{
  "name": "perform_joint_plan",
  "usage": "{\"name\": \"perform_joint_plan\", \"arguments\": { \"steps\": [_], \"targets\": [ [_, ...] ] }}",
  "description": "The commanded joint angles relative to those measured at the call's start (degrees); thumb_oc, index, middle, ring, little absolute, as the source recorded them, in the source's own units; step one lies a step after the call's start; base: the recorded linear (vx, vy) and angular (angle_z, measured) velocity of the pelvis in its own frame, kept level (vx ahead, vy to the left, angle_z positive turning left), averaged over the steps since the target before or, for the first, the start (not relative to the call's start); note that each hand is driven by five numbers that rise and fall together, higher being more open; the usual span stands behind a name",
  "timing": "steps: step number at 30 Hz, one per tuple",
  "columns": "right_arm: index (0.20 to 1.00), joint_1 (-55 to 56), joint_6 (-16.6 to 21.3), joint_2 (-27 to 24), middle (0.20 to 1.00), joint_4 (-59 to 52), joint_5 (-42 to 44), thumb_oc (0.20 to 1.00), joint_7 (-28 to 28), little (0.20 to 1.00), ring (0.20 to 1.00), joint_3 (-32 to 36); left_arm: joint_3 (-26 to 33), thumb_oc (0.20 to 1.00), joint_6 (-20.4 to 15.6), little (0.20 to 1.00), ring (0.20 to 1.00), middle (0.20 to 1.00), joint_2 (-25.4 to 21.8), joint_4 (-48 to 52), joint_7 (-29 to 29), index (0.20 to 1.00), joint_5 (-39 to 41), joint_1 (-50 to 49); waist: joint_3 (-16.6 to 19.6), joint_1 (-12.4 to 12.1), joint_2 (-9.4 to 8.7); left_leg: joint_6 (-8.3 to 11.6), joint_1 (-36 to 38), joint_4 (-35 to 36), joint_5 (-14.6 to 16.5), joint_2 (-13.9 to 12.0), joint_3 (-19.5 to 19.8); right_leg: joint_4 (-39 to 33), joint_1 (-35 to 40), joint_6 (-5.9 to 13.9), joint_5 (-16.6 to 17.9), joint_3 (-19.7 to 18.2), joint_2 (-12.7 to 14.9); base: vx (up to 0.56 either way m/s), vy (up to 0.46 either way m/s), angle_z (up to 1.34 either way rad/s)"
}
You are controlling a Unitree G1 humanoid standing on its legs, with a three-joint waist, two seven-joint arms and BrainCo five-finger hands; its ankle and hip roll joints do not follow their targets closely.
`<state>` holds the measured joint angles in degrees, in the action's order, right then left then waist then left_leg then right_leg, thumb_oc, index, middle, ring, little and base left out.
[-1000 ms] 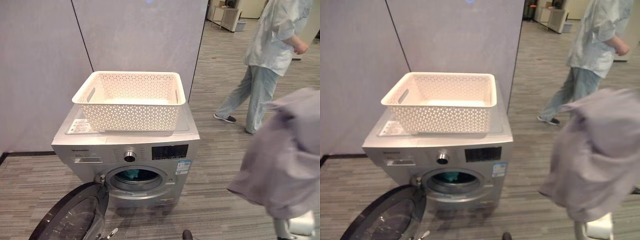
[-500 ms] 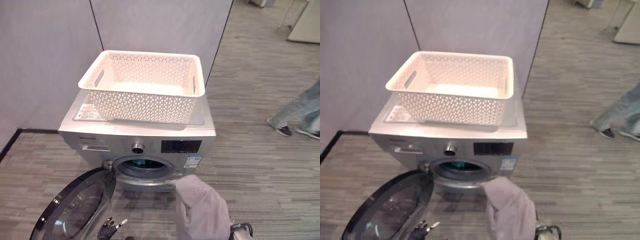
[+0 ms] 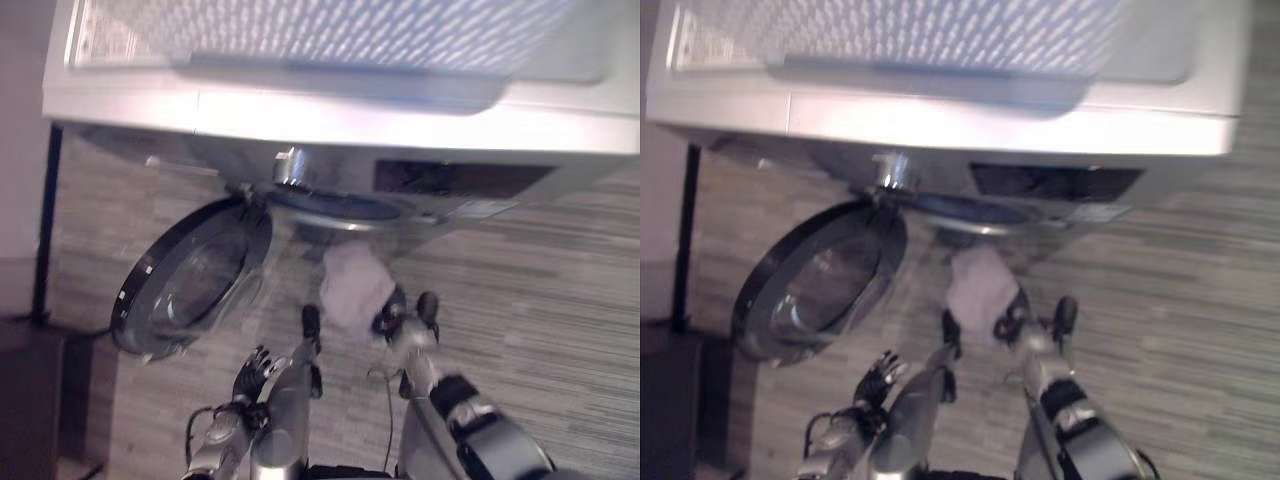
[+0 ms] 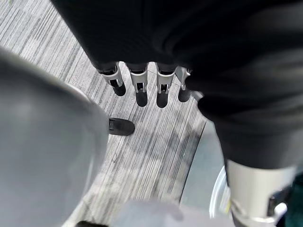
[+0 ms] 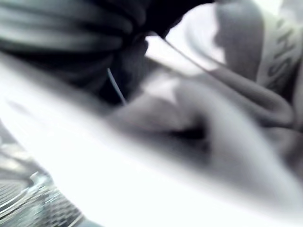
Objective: Grab the laundry basket,head to the washer,open it,put in the laundry and shut it.
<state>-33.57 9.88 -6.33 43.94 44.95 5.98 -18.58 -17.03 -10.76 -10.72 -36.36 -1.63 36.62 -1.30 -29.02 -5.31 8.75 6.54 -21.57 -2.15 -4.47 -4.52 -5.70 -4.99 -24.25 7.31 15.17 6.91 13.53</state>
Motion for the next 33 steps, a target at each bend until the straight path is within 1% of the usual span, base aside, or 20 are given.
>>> {"name": "perform_joint_plan", "arguments": {
  "steps": [1,4,6,8,12,13,14,17,19,20,22,23,24,27,28,29,30,31,32,33],
  "targets": [
    [0.200,4.4,6.7,3.8,0.200,-1.5,6.0,0.200,3.1,0.200,0.200,2.3,-2.3,1.000,-2.5,1.000,1.000,1.000,-3.5,-3.2,-0.6,1.000,2.8,-1.4,7.7,0.5,-0.01,-0.10,-4.3,-2.9,2.5,0.6,0.8,8.8,-1.4,3.02,-10.7,1.6,4.0,-0.10,-0.007,0.20],
    [0.200,-4.0,9.1,4.6,0.200,1.9,10.2,0.200,4.7,0.200,0.200,7.5,-4.1,1.000,-2.8,1.000,1.000,1.000,-4.9,-0.5,-0.4,1.000,3.1,-1.7,6.8,-1.1,2.08,0.17,-8.5,-4.0,2.4,1.1,1.5,10.3,-5.1,2.92,-11.1,1.8,4.4,-0.08,-0.003,0.19],
    [0.200,-5.7,9.7,4.5,0.200,2.3,11.2,0.200,5.0,0.200,0.200,9.1,-4.3,1.000,-2.8,1.000,1.000,1.000,-5.3,0.2,-0.3,1.000,3.1,-2.1,6.9,-1.4,2.48,0.22,-9.4,-4.2,2.3,1.2,1.7,10.8,-6.0,2.93,-11.3,1.8,4.5,-0.03,-0.003,0.13],
    [0.200,-11.8,13.6,3.8,0.200,2.5,15.7,0.200,6.5,0.200,0.200,14.4,-5.7,1.000,-2.8,1.000,1.000,1.000,-6.4,1.8,-0.1,1.000,2.8,-2.8,6.4,-2.7,4.21,0.31,-12.0,-4.4,2.0,1.4,2.4,12.8,-9.0,2.94,-12.2,2.0,4.6,-0.05,-0.009,0.07],
    [0.200,-16.5,17.4,2.4,0.200,2.3,18.2,0.200,8.8,0.200,0.200,19.2,-6.8,1.000,-2.9,1.000,1.000,1.000,-7.1,2.7,-0.4,1.000,2.9,-2.6,6.1,-3.9,6.15,0.25,-15.4,-5.4,2.0,1.7,3.9,17.6,-13.6,2.93,-14.0,1.7,5.1,-0.01,-0.022,0.10],
    [0.200,-17.3,18.3,1.9,0.200,1.9,19.0,0.200,9.2,0.200,0.200,20.3,-6.9,1.000,-3.0,1.000,1.000,1.000,-7.2,3.2,-0.4,1.000,3.0,-2.7,6.4,-4.1,6.56,0.52,-15.3,-5.4,3.4,1.7,4.3,18.6,-13.7,3.39,-15.8,1.5,5.2,0.06,-0.067,0.19],
    [0.200,-20.5,20.0,0.0,0.200,2.4,20.6,0.200,10.1,0.200,0.200,23.1,-7.6,1.000,-3.1,1.000,1.000,1.000,-7.8,4.2,-0.1,1.000,2.9,-2.5,6.7,-4.7,7.68,0.53,-16.8,-5.7,3.2,2.1,5.3,20.6,-15.3,3.43,-16.8,1.9,5.5,0.07,-0.067,0.26],
    [0.200,-24.1,22.0,-2.3,0.200,2.1,21.5,0.200,11.5,0.200,0.200,25.8,-8.3,1.000,-3.2,1.000,1.000,1.000,-8.5,5.8,0.1,1.000,2.8,-2.9,7.0,-5.6,8.64,0.54,-17.8,-5.7,3.1,2.5,6.1,22.0,-16.4,3.64,-17.8,2.5,5.7,0.00,-0.039,0.31],
    [0.200,-30.2,24.0,-7.5,0.200,3.1,23.0,0.200,12.8,0.200,0.200,28.4,-9.2,1.000,-3.3,1.000,1.000,1.000,-9.6,7.5,0.7,1.000,3.0,-3.1,7.7,-7.2,9.71,0.54,-18.9,-5.2,2.7,2.9,7.2,23.5,-17.6,3.97,-18.9,3.3,6.1,0.02,-0.058,0.29],
    [0.200,-35.4,24.2,-12.2,0.200,5.0,23.7,0.200,13.8,0.200,0.200,27.8,-9.9,1.000,-3.3,1.000,1.000,1.000,-10.7,7.8,0.9,1.000,2.9,-2.6,8.5,-8.5,9.99,0.61,-19.6,-4.8,2.4,3.2,8.0,24.4,-18.4,4.24,-19.5,4.0,6.3,0.03,-0.071,0.28],
    [0.200,-40.7,23.3,-16.9,0.200,8.2,25.3,0.200,14.2,0.200,0.200,26.3,-10.6,1.000,-3.1,1.000,1.000,1.000,-11.7,7.4,1.2,1.000,2.8,-2.0,9.4,-9.6,9.81,0.69,-20.1,-4.4,2.1,3.3,8.6,24.7,-18.4,4.37,-20.1,4.7,6.3,0.04,-0.078,0.29],
    [0.200,-46.8,22.0,-22.5,0.200,10.7,25.7,0.200,14.4,0.200,0.200,22.7,-11.1,1.000,-3.0,1.000,1.000,1.000,-13.2,7.5,1.5,1.000,2.9,-1.3,10.4,-10.7,9.28,0.86,-20.4,-4.1,1.8,3.4,9.2,25.0,-18.4,4.43,-20.5,5.3,6.3,0.04,-0.059,0.25],
    [0.200,-47.6,21.9,-23.0,0.200,11.3,25.9,0.200,14.3,0.200,0.200,22.4,-11.3,1.000,-3.0,1.000,1.000,1.000,-13.1,7.6,1.5,1.000,3.0,-1.0,10.3,-10.9,9.50,0.88,-20.5,-4.0,1.7,3.4,9.3,25.0,-18.5,4.43,-20.6,5.4,6.3,0.03,-0.052,0.25],
    [0.200,-58.4,17.2,-34.1,0.200,14.0,20.2,0.200,15.5,0.200,0.200,11.5,-11.3,1.000,-2.9,1.000,1.000,1.000,-15.4,9.4,2.3,1.000,3.8,-0.7,11.6,-12.5,8.69,1.41,-21.4,-3.5,1.0,3.5,10.2,26.0,-19.3,4.60,-21.2,6.4,6.5,0.02,-0.056,0.19],
    [0.200,-60.1,17.1,-36.5,0.200,12.8,19.9,0.200,15.1,0.200,0.200,9.3,-11.1,1.000,-2.6,1.000,1.000,1.000,-15.8,9.8,2.6,1.000,4.1,-1.1,11.9,-12.7,8.24,1.55,-21.5,-3.1,0.8,3.5,10.4,26.3,-19.4,4.66,-21.4,6.6,6.4,0.02,-0.047,0.24],
    [0.200,-60.8,17.0,-36.8,0.200,13.2,20.2,0.200,15.0,0.200,0.200,8.6,-11.2,1.000,-2.5,1.000,1.000,1.000,-15.6,10.0,2.6,1.000,4.2,-0.9,11.9,-12.8,8.59,1.58,-21.7,-3.0,0.7,3.5,10.5,26.4,-19.6,4.65,-21.4,6.7,6.5,0.04,-0.043,0.25],
    [0.200,-63.2,18.9,-41.0,0.200,6.2,20.6,0.200,14.2,0.200,0.200,5.8,-10.6,1.000,-2.2,1.000,1.000,1.000,-16.1,10.5,2.4,1.000,4.4,-1.5,12.4,-12.4,7.70,1.90,-22.0,-2.1,0.2,3.3,10.9,26.9,-20.1,4.56,-22.0,6.9,6.3,0.03,-0.022,0.23],
    [0.200,-63.1,19.0,-41.2,0.200,5.7,20.4,0.200,14.5,0.200,0.200,5.7,-10.7,1.000,-2.1,1.000,1.000,1.000,-15.9,10.5,2.3,1.000,4.4,-1.3,12.5,-12.5,7.83,1.93,-22.1,-2.0,0.0,3.3,11.0,27.1,-20.3,4.53,-22.1,7.0,6.4,0.06,-0.064,0.18],
    [0.200,-61.6,24.3,-44.5,0.200,-6.6,19.1,0.200,14.0,0.200,0.200,5.0,-9.6,1.000,-1.9,1.000,1.000,1.000,-15.7,9.7,1.7,1.000,3.7,-1.1,12.8,-11.3,6.99,2.10,-22.5,-0.9,-0.5,3.4,11.6,27.8,-20.9,4.33,-22.9,7.2,5.8,0.03,-0.047,0.14],
    [0.200,-61.1,24.4,-44.4,0.200,-7.1,18.7,0.200,14.5,0.200,0.200,5.3,-9.6,1.000,-1.9,1.000,1.000,1.000,-15.7,9.6,1.7,1.000,3.7,-1.1,12.9,-11.3,6.98,2.12,-22.5,-0.8,-0.6,3.4,11.7,27.9,-21.0,4.30,-23.0,7.2,5.8,0.04,-0.062,0.13]
  ]
}}
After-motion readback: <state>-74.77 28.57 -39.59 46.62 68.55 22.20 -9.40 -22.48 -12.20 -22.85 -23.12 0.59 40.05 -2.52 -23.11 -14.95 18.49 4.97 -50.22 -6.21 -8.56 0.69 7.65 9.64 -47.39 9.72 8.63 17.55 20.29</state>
